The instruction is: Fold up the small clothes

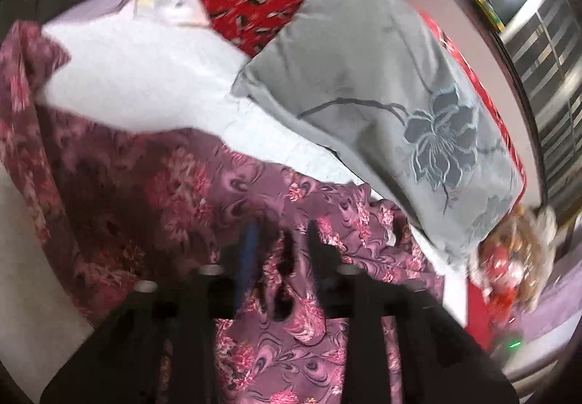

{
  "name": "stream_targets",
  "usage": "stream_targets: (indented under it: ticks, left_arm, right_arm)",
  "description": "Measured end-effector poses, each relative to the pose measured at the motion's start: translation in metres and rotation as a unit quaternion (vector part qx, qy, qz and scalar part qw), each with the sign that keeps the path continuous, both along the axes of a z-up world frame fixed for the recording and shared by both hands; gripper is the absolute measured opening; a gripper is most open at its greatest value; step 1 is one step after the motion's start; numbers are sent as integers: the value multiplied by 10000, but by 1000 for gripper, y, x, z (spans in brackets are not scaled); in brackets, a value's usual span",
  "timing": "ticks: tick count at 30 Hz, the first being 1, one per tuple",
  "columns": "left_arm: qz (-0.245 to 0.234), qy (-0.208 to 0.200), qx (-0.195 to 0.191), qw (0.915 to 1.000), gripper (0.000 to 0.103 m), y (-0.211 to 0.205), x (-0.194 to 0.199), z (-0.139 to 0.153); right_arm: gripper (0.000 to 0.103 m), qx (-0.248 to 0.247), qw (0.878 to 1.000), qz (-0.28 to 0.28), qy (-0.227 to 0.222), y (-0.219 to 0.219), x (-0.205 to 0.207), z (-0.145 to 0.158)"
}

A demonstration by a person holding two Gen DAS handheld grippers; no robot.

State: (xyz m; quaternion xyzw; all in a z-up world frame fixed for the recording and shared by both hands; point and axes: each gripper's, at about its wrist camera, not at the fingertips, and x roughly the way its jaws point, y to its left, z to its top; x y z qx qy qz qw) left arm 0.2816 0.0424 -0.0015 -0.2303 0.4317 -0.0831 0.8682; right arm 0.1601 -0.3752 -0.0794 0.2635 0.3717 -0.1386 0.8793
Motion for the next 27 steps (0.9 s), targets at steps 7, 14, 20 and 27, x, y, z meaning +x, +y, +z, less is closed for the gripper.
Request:
stream_targets:
  ticks: [7,14,20,27]
  left_arm:
    - [-287,1047,566,9925,49,-26,16,-45]
    - [215,605,-398,9971,50,28,-5,-3]
    - [888,496,348,9942,63,124,11,32]
    - [1068,1454,1322,9747,73,222,82,28]
  right_arm:
    - [15,-252,9921,1097,-560,75,19,45]
    - [15,59,9717,2316,-465,186,71,32]
    - [20,-592,9590,2723,-507,242,82,-5]
    - [21,-647,9586,2685,-688,241,74,-10]
